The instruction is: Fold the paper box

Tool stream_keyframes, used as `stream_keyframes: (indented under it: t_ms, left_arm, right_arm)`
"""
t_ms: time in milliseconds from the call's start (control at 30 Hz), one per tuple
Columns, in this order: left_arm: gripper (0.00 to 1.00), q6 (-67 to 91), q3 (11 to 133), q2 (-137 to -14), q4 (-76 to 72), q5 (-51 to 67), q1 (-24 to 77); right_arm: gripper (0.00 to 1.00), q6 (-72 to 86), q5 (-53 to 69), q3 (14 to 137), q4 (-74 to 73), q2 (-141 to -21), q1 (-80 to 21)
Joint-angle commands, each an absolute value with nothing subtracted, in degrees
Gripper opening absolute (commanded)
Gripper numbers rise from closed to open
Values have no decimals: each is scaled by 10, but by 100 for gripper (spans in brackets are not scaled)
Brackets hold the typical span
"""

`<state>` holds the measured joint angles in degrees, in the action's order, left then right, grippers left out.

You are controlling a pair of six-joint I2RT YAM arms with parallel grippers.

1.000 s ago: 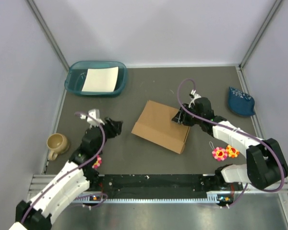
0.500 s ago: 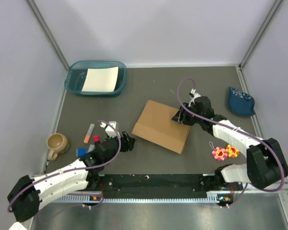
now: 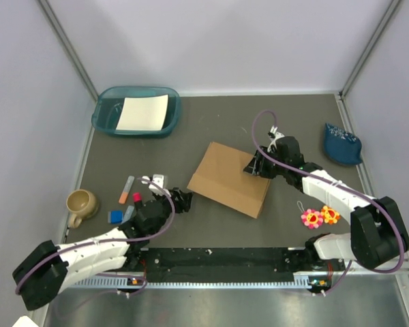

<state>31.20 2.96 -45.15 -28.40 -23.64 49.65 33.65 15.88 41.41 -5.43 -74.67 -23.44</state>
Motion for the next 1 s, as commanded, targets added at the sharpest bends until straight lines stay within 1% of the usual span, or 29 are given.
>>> stream_keyframes:
  t_ms: [0,233,367,467,500,533,567,600,633,667,700,767,800,833,900,967]
  left_arm:
    - [68,250,-34,-476,-505,-222,501]
    - [68,232,-47,-565,-620,-207,504]
    - [66,232,-39,-611,-636,-212,504]
    - [59,243,-37,-603,-602,-224,504]
    - [58,246,-36,-575,-578,-219,504]
    - [52,245,-31,-556,-518,-214,504]
    - [50,245,-25,-533,-467,-207,504]
    - [47,243,-19,-474,-421,-198,504]
    - [42,234,-14,-445,-384,-189,504]
    - [39,227,-11,-413,-303,-182,504]
    - [37,231,-8,-344,-265,-183,504]
    - [34,239,-5,-276,-164,-195,505]
    - [34,245,-5,-217,-130,-204,505]
    - [32,249,22,-192,-101,-213,505]
    - [31,255,32,-139,-55,-252,505]
    - [33,248,36,-134,-70,-267,505]
  right_arm:
    - [47,337,169,442,-53,-738,-233]
    - [47,337,170,444,-52,-745,-233]
    - [47,337,171,447,-51,-747,-233]
    - [47,335,169,446,-54,-744,-233]
    - [47,334,169,445,-54,-744,-232]
    - [47,334,169,442,-54,-744,-233]
    - [47,333,168,441,-53,-744,-233]
    - [47,333,167,440,-54,-744,-233]
    - [47,332,167,439,-54,-746,-233]
    - [47,331,166,437,-54,-749,-233]
    - [47,330,164,436,-53,-750,-233]
    - [47,331,163,434,-50,-754,-233]
    - [47,330,163,432,-48,-756,-233]
    - [47,330,163,431,-47,-757,-232]
    - [47,330,161,429,-44,-762,-232]
    - [47,329,161,427,-41,-764,-232]
